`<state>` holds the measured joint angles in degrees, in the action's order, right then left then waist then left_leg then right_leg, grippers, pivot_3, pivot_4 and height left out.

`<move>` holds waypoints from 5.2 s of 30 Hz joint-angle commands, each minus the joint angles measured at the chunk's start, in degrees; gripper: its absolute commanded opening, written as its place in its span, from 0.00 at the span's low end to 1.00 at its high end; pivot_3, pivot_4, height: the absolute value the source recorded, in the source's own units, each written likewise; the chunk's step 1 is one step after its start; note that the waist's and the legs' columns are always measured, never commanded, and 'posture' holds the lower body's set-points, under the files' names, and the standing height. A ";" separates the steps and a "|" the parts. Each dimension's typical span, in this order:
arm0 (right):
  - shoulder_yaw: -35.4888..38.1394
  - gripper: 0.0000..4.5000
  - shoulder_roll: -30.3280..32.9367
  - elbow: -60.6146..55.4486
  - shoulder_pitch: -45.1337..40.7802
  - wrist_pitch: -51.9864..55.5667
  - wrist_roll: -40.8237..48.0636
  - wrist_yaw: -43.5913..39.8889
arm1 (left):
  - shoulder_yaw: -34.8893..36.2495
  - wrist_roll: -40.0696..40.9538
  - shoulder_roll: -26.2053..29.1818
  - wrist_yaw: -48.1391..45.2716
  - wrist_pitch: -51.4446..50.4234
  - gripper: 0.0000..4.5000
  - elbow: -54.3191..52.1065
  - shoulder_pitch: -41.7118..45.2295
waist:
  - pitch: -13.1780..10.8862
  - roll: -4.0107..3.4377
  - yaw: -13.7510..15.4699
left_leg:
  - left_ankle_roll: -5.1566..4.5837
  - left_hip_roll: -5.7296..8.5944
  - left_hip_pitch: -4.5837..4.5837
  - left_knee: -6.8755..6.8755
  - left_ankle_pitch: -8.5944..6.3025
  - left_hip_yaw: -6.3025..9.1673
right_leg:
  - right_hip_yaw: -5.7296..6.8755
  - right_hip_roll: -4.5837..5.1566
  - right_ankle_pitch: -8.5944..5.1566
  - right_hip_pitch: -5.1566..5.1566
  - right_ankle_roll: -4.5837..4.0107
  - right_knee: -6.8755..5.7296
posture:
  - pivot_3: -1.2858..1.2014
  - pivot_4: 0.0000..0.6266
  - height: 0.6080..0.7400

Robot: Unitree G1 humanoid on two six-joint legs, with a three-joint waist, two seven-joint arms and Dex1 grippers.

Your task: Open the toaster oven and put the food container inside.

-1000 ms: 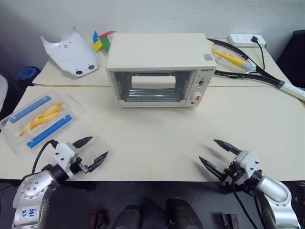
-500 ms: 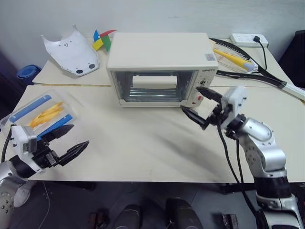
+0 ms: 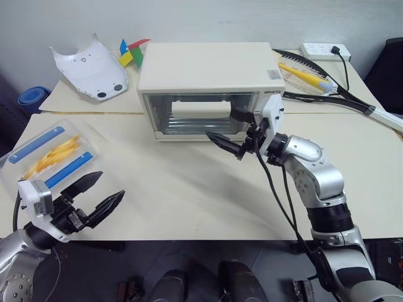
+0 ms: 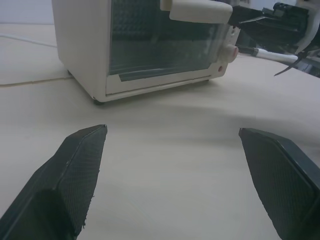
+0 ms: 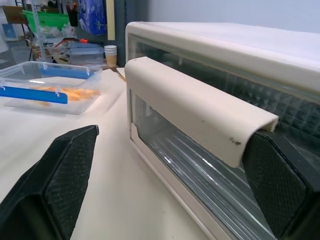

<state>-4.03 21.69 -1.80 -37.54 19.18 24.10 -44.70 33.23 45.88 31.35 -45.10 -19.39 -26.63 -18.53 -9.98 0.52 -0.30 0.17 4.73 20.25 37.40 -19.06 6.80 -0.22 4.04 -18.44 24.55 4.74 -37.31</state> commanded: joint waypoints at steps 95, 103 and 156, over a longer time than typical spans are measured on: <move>3.44 1.00 1.54 -6.11 20.85 -30.50 0.74 -14.35 | 15.67 9.80 28.60 44.32 -31.43 0.99 46.12 19.45 | -0.04 0.04 0.11 | 0.03 -0.61 -0.85 0.44 -0.83 -0.24 | -0.15 -0.70 -0.07 -0.88 -0.18 0.19 | 0.52 0.24 1.00; 1.90 1.00 1.58 -7.96 20.57 -29.51 0.39 -13.18 | 5.12 -0.94 30.23 37.01 -30.97 0.95 59.72 32.03 | -0.03 0.07 -0.13 | 0.05 -0.61 -0.82 0.37 -0.83 -0.30 | -0.18 -0.69 -0.07 -0.78 -0.18 0.17 | 0.52 0.24 1.00; 10.09 1.00 8.10 -13.91 35.36 -29.73 -2.12 -4.86 | -14.49 -11.49 -8.20 46.67 -70.70 0.10 14.43 66.07 | -0.09 0.19 0.21 | 0.30 -0.57 -0.01 0.96 -0.69 -0.35 | -0.20 -0.71 -0.05 0.01 -0.14 -0.41 | 0.52 0.24 1.00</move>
<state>5.12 29.96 -13.44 -2.35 -10.02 21.74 -50.34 18.47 35.50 23.08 2.27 -91.65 -11.98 46.03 -10.07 0.71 -0.10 0.49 4.15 20.24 38.33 -19.74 6.45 -0.42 3.33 -18.49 24.56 4.60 -37.73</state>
